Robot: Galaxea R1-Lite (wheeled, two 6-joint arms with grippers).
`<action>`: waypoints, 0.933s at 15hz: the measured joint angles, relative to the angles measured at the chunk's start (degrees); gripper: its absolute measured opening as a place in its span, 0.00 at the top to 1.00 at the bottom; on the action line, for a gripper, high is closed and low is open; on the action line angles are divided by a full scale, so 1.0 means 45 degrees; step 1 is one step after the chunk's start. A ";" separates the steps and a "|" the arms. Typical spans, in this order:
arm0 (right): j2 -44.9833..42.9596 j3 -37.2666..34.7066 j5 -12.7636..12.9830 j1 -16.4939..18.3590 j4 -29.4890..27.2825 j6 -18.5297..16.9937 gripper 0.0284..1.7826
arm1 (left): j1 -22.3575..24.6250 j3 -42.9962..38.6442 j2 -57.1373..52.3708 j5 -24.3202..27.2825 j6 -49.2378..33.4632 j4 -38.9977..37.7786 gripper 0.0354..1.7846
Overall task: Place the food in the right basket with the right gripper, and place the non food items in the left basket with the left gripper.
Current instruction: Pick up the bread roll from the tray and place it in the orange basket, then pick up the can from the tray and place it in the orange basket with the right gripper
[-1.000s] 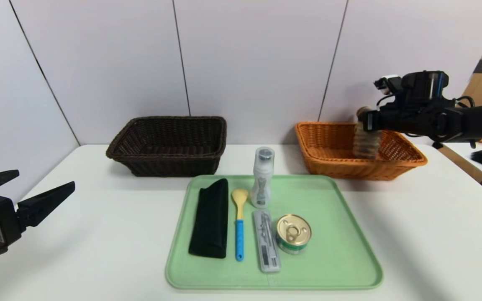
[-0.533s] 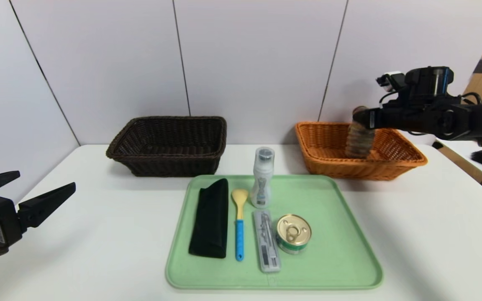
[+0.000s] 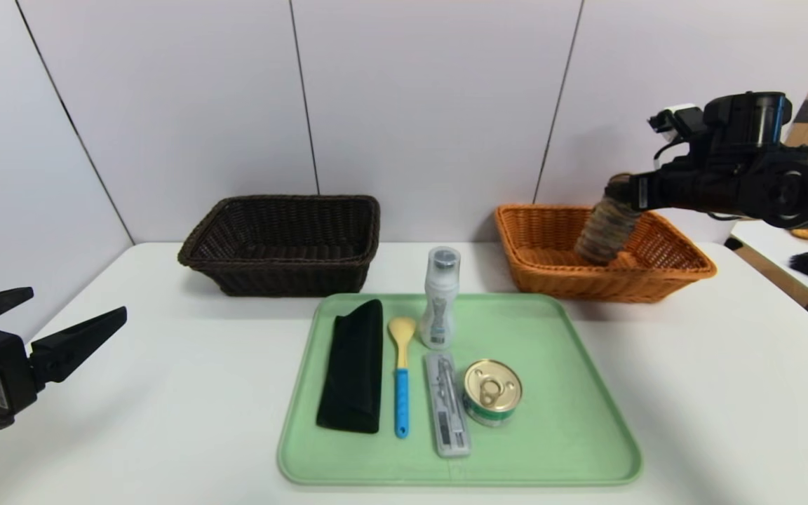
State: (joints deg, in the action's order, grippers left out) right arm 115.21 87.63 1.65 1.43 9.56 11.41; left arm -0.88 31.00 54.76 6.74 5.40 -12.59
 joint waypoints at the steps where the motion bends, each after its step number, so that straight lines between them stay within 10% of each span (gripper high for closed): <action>1: -0.0135 -0.0125 -0.0005 0.0000 -0.0019 -0.0014 0.12 | 0.0000 -0.0024 -0.0016 0.0000 0.0000 0.0008 0.06; 11: -0.0325 -0.0664 -0.0035 -0.0068 0.0098 -0.0601 0.06 | 0.0000 -0.0111 -0.0068 -0.0005 0.0005 0.0005 0.06; 14: -0.0889 -0.0902 -0.0035 -0.1111 -0.0349 -0.1471 0.06 | 0.0000 -0.0141 -0.0092 0.0000 -0.0014 0.0000 0.06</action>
State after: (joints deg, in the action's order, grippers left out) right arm 111.21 83.57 1.49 -3.57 7.98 4.79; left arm -0.88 30.37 54.35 6.74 5.34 -12.59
